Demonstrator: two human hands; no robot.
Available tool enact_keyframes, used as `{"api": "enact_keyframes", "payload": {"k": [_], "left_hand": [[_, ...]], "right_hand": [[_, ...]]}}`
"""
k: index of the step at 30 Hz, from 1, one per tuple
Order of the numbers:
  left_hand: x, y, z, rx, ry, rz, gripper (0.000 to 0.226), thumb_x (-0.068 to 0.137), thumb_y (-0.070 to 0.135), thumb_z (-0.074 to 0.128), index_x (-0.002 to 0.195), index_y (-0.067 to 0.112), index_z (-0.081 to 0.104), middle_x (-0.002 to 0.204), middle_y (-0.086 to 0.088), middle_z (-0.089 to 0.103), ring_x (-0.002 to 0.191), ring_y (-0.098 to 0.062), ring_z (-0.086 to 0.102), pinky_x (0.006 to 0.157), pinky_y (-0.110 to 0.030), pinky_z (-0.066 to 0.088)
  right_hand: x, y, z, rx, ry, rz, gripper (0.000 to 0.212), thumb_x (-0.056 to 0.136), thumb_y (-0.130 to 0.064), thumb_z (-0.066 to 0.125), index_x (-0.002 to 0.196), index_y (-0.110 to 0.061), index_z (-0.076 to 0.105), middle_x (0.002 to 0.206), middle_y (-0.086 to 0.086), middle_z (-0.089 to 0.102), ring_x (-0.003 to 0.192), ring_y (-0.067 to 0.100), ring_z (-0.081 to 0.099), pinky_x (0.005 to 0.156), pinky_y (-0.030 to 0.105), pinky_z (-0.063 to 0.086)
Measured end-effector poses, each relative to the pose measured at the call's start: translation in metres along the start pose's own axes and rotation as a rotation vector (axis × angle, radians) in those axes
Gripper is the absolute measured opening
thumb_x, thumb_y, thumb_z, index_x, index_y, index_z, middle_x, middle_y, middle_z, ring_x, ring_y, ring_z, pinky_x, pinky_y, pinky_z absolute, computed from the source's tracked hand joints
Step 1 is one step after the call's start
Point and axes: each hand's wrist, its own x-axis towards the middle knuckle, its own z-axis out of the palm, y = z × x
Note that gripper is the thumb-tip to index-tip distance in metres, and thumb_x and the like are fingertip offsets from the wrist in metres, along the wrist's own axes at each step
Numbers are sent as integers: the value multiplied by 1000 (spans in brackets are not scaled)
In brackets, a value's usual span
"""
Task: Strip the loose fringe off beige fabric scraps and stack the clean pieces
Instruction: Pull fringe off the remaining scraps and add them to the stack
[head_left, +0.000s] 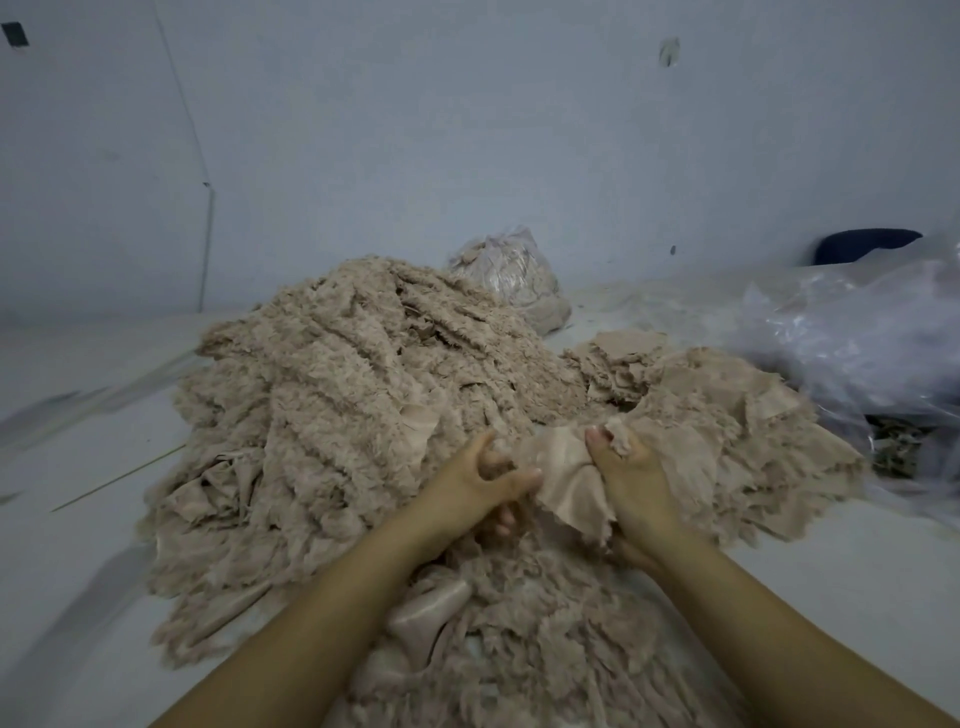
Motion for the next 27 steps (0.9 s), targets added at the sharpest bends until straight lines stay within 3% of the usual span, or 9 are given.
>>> {"api": "enact_keyframes", "payload": {"k": [2,5,11,14,16,17,21,23,27], "left_hand": [[4,-1,2,45,27,10,5,90,18,63,88,21,59,65,2,61,40,-4,49,43,-18,41],[9,-6,-5,56,83,-16,28,95,13,55,68,15,61,41,8,50,33,-4,36,37,-17,31],[8,-1,-23,336,36,17,40,95,10,53,55,14,49,44,9,48,37,-1,39,41,-12,33],[3,-6,-40,207,161,19,37,96,8,50,59,12,51,45,8,50,41,-4,39,41,-12,32],[1,-5,-42,45,155,6,34,97,9,48,64,10,54,40,8,50,35,-1,38,37,-12,32],[1,-3,-39,-23,136,12,31,97,9,49,67,9,56,42,7,52,35,-2,40,36,-13,33],[7,9,-21,-133,25,84,25,95,9,53,72,7,63,55,1,61,44,-7,51,45,-17,44],[8,13,-14,-77,-31,135,23,93,10,56,73,10,67,59,-1,64,49,-9,55,48,-18,46],[13,14,-21,-108,167,213,10,89,3,60,83,6,69,58,2,68,48,-3,58,47,-13,45]], "right_hand": [[1,-2,-2,35,-5,7,12,97,-19,52,93,-9,59,80,4,68,70,14,66,60,25,52],[5,-1,-10,47,21,48,17,97,-19,53,112,-11,52,102,10,60,90,26,60,73,36,51],[17,-7,-25,31,151,49,12,97,-14,52,96,-5,60,89,16,64,77,28,63,71,40,52],[29,-15,-49,-529,181,-51,19,94,-20,57,107,-5,55,100,16,61,92,32,61,71,34,46],[26,-16,-50,-1008,172,-171,43,89,-28,63,125,-10,47,124,13,52,118,32,47,92,38,38],[20,-18,-42,-1061,162,-247,49,88,-31,64,129,-14,44,131,10,46,124,29,41,99,37,33],[-18,-9,13,-705,-301,-143,50,78,-47,71,119,-35,44,110,-19,51,97,-4,51,76,11,40],[-25,5,33,-592,-408,-86,42,78,-40,75,111,-27,53,97,-19,57,85,-7,53,68,8,40],[-23,12,46,-389,-298,-98,19,89,-16,65,91,2,61,81,10,63,77,18,56,76,38,50]]}}
